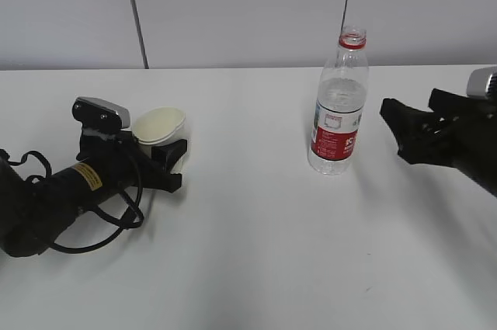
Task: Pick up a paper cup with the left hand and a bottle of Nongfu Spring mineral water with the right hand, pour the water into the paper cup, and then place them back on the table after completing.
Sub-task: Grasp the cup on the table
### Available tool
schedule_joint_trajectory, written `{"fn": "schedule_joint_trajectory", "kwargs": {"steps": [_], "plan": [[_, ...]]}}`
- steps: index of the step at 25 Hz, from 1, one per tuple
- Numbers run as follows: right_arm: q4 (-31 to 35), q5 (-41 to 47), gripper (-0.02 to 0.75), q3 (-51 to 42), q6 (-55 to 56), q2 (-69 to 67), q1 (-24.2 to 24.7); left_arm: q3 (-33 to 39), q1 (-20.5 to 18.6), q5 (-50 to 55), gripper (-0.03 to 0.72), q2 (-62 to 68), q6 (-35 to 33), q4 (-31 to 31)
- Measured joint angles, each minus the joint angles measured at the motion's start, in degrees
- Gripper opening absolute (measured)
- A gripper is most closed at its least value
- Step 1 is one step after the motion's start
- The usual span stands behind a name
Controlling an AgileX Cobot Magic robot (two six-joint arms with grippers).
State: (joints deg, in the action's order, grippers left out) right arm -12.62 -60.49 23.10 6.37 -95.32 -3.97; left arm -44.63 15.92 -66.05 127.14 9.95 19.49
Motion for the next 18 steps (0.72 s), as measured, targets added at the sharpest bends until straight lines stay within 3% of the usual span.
{"fn": "schedule_joint_trajectory", "kwargs": {"steps": [6, 14, 18], "plan": [[-1.7, -4.0, 0.586, 0.2, 3.5, -8.4, 0.0, 0.0, 0.0, -0.1, 0.361, 0.0, 0.0, 0.2], [-2.2, -4.5, 0.586, 0.3, 4.0, -9.4, 0.0, 0.0, 0.0, -0.1, 0.361, 0.0, 0.0, 0.6], [-5.9, -4.6, 0.594, 1.4, 4.0, -9.8, 0.0, 0.0, 0.0, -0.1, 0.359, 0.0, 0.0, 0.7]]}}
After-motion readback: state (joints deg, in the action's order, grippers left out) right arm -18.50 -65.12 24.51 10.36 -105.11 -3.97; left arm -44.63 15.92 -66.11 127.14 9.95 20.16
